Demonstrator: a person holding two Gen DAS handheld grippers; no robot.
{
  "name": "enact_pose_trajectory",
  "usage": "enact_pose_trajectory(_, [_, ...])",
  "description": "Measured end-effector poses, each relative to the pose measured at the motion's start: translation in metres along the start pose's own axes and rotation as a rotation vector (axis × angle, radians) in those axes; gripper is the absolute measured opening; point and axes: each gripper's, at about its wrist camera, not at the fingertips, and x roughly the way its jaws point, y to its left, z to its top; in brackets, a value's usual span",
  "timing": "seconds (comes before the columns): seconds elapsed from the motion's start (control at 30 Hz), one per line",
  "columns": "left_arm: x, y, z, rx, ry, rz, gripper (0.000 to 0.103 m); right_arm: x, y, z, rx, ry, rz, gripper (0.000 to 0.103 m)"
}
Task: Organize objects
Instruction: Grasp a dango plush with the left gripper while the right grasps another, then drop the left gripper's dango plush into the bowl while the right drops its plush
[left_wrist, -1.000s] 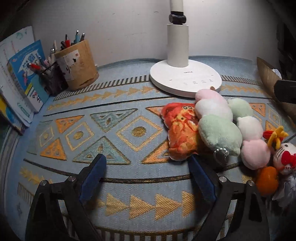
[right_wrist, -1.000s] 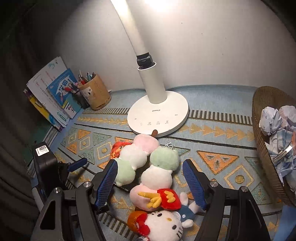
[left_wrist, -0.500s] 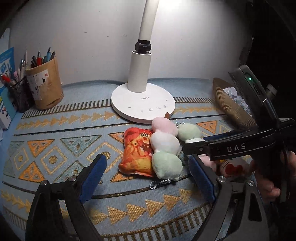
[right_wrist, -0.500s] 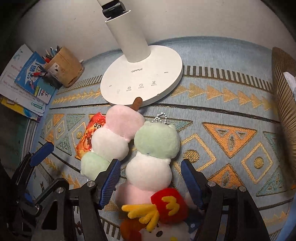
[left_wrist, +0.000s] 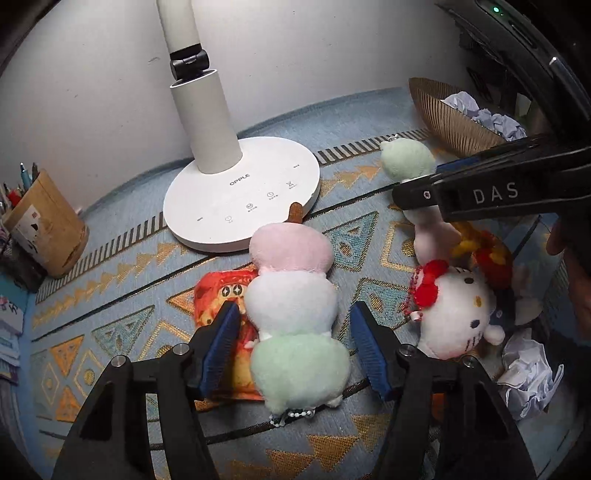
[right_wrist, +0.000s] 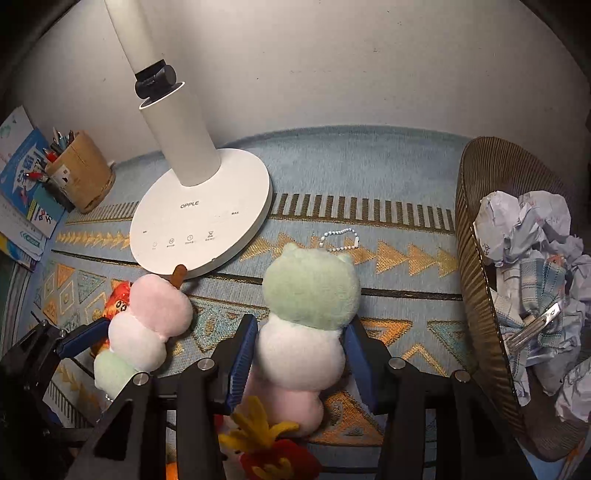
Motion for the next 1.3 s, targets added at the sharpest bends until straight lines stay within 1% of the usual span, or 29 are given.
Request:
enact_pose_trajectory(0.03, [0.001,-0.002,0.003,-0.002,-0.001,-0.005,0.06,0.002,0.003,0.0,-0.031,0.009,-0.013,0.047])
enact_pose_trajectory(0.1, [0.005,-0.009,0.007,0.007,0.001,-0.007,0.06,0.004,0.01,0.002,-0.076,0.006,0.001,0.047])
enact_pose_trajectory(0.13, [0.007,-0.012,0.009,0.011,0.002,-0.006,0.055,0.005,0.013,0.003,-0.091,-0.001,0.028,0.047])
enact_pose_trajectory(0.17, [0.01,-0.015,0.009,0.018,0.005,0.006,0.048,0.006,0.015,0.003,-0.095,-0.006,0.067,0.047])
enact_pose_trajectory(0.2, [0.013,-0.016,0.01,0.019,0.004,0.017,0.048,0.007,0.014,0.003,-0.09,-0.004,0.101,0.048])
enact_pose_trajectory(0.27, [0.012,-0.011,0.008,-0.018,-0.008,-0.005,0.047,0.01,0.008,0.001,-0.066,0.018,0.111,0.049])
enact_pose_trajectory(0.33, [0.009,-0.005,0.005,-0.062,-0.021,-0.038,0.047,0.011,0.003,-0.005,-0.058,0.034,0.105,0.054])
enact_pose_trajectory(0.4, [0.007,-0.004,0.003,-0.067,-0.025,-0.047,0.047,0.012,0.005,-0.011,-0.066,0.043,0.094,0.064])
enact_pose_trajectory(0.47, [0.007,-0.01,0.001,-0.041,-0.017,-0.031,0.053,0.01,0.008,-0.017,-0.09,0.045,0.103,0.065])
enact_pose_trajectory(0.5, [0.009,-0.012,0.002,-0.021,-0.014,-0.024,0.055,0.011,0.012,-0.02,-0.108,0.051,0.098,0.065])
enact_pose_trajectory(0.57, [0.012,-0.018,0.002,0.003,-0.009,0.007,0.056,0.014,0.023,-0.023,-0.147,0.049,0.06,0.065])
enact_pose_trajectory(0.63, [0.014,-0.018,0.004,0.007,-0.016,0.014,0.055,0.017,0.028,-0.025,-0.17,0.032,0.04,0.052])
enact_pose_trajectory(0.67, [0.013,-0.017,0.005,0.0,-0.016,0.022,0.047,0.018,0.03,-0.024,-0.173,0.023,0.04,0.047])
enact_pose_trajectory(0.7, [0.012,-0.015,0.006,-0.011,-0.013,0.021,0.047,0.017,0.031,-0.023,-0.173,0.008,0.029,0.042])
enact_pose_trajectory(0.73, [0.01,-0.011,0.006,-0.032,-0.018,0.008,0.047,0.015,0.03,-0.021,-0.165,-0.01,0.026,0.042])
enact_pose_trajectory(0.83, [-0.004,0.002,0.009,-0.097,-0.068,-0.017,0.046,-0.005,0.015,-0.015,-0.103,-0.104,0.076,0.041])
enact_pose_trajectory(0.9, [-0.018,0.011,0.014,-0.146,-0.114,-0.037,0.046,-0.029,0.003,-0.01,-0.052,-0.189,0.116,0.041])
enact_pose_trajectory(0.97, [-0.036,0.017,0.021,-0.183,-0.161,-0.039,0.046,-0.056,-0.01,-0.007,-0.01,-0.268,0.138,0.041])
enact_pose_trajectory(1.07, [-0.058,0.016,0.038,-0.202,-0.227,-0.068,0.046,-0.099,-0.031,-0.009,0.044,-0.372,0.156,0.041])
enact_pose_trajectory(1.13, [-0.076,0.004,0.052,-0.19,-0.275,-0.092,0.046,-0.133,-0.05,-0.015,0.066,-0.451,0.138,0.041])
enact_pose_trajectory(1.2, [-0.089,-0.013,0.069,-0.173,-0.313,-0.112,0.046,-0.162,-0.072,-0.021,0.089,-0.509,0.088,0.041])
enact_pose_trajectory(1.27, [-0.096,-0.036,0.086,-0.158,-0.339,-0.154,0.046,-0.182,-0.095,-0.029,0.116,-0.535,0.012,0.042])
enact_pose_trajectory(1.3, [-0.098,-0.048,0.095,-0.147,-0.348,-0.173,0.046,-0.19,-0.108,-0.031,0.128,-0.543,-0.012,0.042])
